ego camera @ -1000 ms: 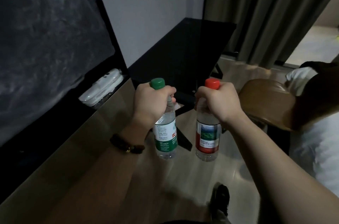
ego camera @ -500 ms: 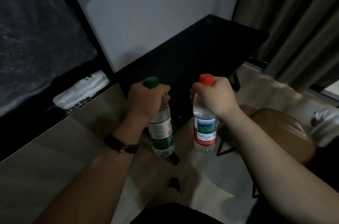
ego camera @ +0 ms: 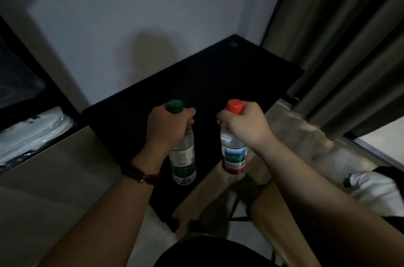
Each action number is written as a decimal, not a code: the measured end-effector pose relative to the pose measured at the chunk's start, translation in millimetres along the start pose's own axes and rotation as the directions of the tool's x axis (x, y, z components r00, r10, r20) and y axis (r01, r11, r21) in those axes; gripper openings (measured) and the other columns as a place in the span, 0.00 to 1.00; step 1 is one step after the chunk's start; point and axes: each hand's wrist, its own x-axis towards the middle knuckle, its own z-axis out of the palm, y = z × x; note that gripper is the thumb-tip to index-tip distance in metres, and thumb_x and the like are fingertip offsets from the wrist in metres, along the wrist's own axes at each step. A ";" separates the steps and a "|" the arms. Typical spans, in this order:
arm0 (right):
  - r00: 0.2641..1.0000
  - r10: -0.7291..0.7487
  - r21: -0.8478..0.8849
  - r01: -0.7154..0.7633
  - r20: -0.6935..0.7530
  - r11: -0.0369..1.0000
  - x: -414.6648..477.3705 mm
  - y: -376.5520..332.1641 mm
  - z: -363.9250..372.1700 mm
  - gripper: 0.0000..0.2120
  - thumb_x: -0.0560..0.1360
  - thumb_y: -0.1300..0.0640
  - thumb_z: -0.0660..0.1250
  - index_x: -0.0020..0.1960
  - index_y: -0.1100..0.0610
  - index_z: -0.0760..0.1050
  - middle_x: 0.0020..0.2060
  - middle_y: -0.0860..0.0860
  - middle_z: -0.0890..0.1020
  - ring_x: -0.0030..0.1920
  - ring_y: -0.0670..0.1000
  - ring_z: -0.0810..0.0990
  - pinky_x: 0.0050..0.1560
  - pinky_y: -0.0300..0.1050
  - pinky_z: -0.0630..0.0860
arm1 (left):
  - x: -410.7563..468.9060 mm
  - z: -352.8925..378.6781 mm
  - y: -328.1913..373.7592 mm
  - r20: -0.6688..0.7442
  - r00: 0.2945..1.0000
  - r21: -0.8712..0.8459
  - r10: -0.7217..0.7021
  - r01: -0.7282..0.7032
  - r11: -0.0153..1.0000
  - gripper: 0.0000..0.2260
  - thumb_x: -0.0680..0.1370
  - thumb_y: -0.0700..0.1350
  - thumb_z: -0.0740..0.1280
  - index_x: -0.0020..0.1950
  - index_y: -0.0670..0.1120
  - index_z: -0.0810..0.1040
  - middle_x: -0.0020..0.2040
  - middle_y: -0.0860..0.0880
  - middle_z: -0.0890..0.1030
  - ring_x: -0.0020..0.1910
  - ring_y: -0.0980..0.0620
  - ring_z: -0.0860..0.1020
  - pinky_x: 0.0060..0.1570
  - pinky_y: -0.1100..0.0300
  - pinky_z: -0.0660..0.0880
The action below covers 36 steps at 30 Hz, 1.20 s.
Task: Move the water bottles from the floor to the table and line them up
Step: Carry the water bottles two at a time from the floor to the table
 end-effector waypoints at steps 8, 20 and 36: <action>0.999 -0.003 -0.040 0.005 0.035 0.999 83.2 22.4 -12.5 0.15 0.73 0.54 0.73 0.43 0.68 0.78 0.37 0.63 0.82 0.32 0.52 0.80 0.36 0.52 0.79 | 60.8 43.4 6.8 0.033 0.999 -0.006 0.007 -0.007 1.000 0.14 0.62 0.64 0.73 0.37 0.55 0.84 0.36 0.52 0.86 0.41 0.53 0.86 0.52 0.43 0.83; 0.969 -0.008 -0.017 0.013 0.247 1.000 211.2 41.3 18.1 0.08 0.74 0.53 0.74 0.38 0.56 0.82 0.30 0.49 0.83 0.27 0.41 0.79 0.28 0.34 0.75 | 114.0 77.9 1.0 -0.169 0.985 0.006 -0.041 0.043 0.999 0.15 0.65 0.62 0.75 0.38 0.50 0.83 0.37 0.48 0.85 0.40 0.50 0.85 0.47 0.48 0.84; 0.766 -0.071 -0.066 0.146 0.639 0.987 462.5 99.9 -49.1 0.03 0.75 0.50 0.76 0.44 0.47 0.83 0.40 0.42 0.84 0.43 0.40 0.82 0.43 0.36 0.74 | 254.4 244.3 39.2 -0.354 0.934 0.229 -0.058 0.147 0.962 0.09 0.75 0.57 0.75 0.42 0.52 0.83 0.38 0.55 0.84 0.38 0.59 0.82 0.44 0.57 0.80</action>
